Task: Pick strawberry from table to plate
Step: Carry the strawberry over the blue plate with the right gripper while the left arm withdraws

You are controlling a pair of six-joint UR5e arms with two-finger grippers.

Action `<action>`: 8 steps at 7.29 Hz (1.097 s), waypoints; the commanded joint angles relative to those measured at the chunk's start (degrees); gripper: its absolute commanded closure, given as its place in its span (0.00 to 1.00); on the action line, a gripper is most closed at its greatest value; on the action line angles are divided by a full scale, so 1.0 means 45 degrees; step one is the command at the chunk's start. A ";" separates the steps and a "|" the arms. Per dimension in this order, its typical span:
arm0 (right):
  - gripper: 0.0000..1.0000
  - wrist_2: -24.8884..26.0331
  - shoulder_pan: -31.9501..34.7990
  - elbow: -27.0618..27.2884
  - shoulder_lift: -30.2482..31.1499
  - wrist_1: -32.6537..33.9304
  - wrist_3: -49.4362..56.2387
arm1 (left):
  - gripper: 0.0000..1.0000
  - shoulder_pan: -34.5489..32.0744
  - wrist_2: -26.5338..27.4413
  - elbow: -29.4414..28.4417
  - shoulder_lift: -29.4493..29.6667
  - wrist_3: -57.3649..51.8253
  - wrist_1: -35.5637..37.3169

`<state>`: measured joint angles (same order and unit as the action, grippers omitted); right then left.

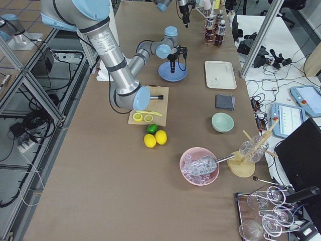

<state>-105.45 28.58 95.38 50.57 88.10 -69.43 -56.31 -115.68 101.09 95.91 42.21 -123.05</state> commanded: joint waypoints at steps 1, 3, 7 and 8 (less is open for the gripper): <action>1.00 0.0774 -0.0920 -0.0122 -0.0026 -0.0047 -0.0391 | 0.01 -0.0709 -0.0816 -0.0334 -0.0298 -0.1158 0.0021; 1.00 0.1147 -0.1020 -0.0492 -0.0240 -0.0086 -0.0333 | 0.01 -0.0709 -0.0836 -0.0646 -0.0279 -0.1158 -0.0096; 1.00 0.1305 -0.1020 -0.1841 -0.0455 -0.2195 -0.0488 | 0.01 -0.0729 -0.0817 -0.0920 -0.0202 -0.1451 -0.0116; 0.66 0.1266 -0.0904 -0.1841 -0.0688 -0.2079 -0.0547 | 0.01 -0.0729 -0.0798 -0.1095 -0.0123 -0.1451 -0.0116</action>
<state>-99.65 24.09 87.38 48.46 78.72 -71.57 -59.58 -119.34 96.98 94.96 35.76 -123.55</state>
